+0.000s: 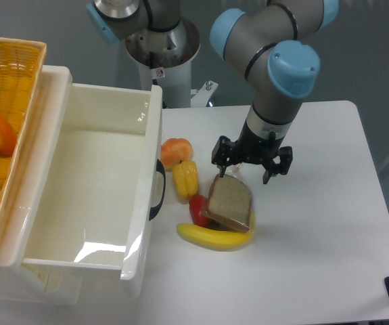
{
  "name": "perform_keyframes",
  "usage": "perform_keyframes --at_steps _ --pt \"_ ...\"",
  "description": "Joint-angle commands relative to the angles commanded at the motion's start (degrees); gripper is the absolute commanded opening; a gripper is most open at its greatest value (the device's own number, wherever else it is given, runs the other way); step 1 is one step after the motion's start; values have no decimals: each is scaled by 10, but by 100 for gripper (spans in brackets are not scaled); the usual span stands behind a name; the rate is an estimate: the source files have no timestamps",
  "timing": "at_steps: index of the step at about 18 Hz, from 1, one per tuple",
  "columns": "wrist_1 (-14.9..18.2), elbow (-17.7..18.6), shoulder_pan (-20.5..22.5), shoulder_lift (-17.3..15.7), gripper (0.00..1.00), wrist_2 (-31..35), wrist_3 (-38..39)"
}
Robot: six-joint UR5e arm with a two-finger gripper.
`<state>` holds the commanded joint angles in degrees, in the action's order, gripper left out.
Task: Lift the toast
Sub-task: 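Lower the gripper onto the bagged toast resting on the banana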
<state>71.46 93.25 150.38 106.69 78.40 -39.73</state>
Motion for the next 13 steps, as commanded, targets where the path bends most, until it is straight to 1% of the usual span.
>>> perform_keyframes --at_steps 2,7,13 --pt "-1 11 -3 7 100 0 1" --pt "0 20 -19 33 100 0 2" --pt "1 21 -33 59 100 0 -2"
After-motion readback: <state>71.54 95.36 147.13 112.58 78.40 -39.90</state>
